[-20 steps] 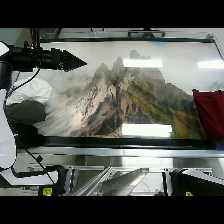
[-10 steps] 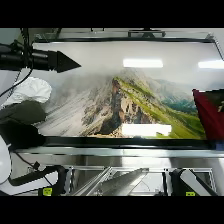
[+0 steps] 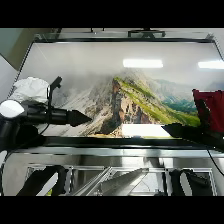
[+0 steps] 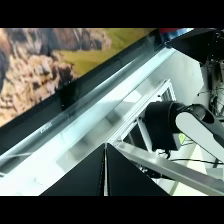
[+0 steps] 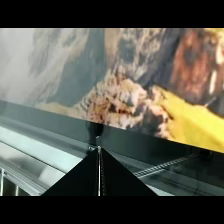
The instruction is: Fold the shirts.
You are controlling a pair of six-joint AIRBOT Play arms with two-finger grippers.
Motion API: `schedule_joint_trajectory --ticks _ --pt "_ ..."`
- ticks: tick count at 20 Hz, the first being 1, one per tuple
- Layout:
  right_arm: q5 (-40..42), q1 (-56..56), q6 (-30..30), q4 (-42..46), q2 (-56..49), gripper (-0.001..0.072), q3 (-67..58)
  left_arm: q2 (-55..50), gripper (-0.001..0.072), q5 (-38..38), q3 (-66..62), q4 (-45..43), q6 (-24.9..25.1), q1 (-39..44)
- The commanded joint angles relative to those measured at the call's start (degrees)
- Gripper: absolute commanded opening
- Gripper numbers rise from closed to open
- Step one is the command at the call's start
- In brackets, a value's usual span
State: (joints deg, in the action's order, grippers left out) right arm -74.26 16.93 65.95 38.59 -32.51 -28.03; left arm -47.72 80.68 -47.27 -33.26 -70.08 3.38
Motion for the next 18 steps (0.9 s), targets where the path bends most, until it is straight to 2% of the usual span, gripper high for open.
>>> schedule_joint_trajectory --ticks 1,18 --pt "1.8 -2.1 0.4 -1.8 0.4 0.002 2.5 5.5 0.0006 -3.9 7.6 -0.1 0.0 0.9" --pt "1.8 -2.1 0.4 -2.8 0.2 0.002 2.5 8.2 0.0006 -5.3 8.5 -0.1 -0.1 0.9"
